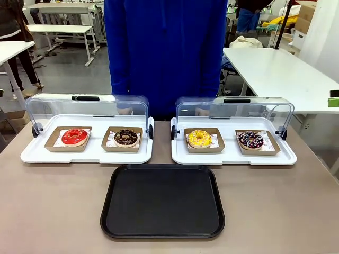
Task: Move the third donut from the left to the tray.
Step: Pick up the Paper togo box containing the Donut indicated by the person and place it on the Handle tray.
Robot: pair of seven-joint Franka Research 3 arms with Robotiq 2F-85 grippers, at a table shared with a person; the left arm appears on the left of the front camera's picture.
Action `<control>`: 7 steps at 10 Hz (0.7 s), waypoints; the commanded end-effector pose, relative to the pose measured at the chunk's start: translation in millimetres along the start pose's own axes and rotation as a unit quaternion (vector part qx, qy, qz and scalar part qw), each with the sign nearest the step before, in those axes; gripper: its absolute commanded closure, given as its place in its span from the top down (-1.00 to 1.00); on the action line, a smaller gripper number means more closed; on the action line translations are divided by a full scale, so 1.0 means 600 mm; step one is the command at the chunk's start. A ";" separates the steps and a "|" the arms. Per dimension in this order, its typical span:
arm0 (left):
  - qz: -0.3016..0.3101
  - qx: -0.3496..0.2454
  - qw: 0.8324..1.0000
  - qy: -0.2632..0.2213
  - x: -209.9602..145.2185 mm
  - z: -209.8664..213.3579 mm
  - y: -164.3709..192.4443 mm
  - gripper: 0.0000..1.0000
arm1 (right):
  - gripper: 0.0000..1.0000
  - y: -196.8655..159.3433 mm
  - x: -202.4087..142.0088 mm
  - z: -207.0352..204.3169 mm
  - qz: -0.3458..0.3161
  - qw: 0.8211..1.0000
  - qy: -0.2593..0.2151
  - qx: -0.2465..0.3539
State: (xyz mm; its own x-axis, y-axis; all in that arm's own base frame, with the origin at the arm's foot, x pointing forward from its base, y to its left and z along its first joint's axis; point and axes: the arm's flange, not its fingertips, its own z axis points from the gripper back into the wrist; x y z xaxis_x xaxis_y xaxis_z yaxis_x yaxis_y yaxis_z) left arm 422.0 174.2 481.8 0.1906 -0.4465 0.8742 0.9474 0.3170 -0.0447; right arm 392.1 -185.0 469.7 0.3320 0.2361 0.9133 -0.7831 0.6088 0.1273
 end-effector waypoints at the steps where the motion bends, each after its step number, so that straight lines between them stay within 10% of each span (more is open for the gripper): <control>1: -0.004 -0.003 1.000 -0.007 0.000 0.001 0.000 1.00 | 1.00 -0.006 0.002 -0.004 0.015 1.000 -0.018 -0.002; 7: -0.004 -0.003 1.000 -0.007 0.000 0.001 0.000 1.00 | 1.00 -0.006 0.002 -0.004 0.015 1.000 -0.018 -0.002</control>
State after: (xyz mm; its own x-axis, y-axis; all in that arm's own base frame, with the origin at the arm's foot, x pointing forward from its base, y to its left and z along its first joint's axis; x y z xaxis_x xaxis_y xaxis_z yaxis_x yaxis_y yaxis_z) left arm 422.0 174.2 481.8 0.1907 -0.4464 0.8743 0.9474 0.3168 -0.0448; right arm 392.0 -185.1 469.8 0.3298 0.2368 0.9139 -0.7838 0.6083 0.1253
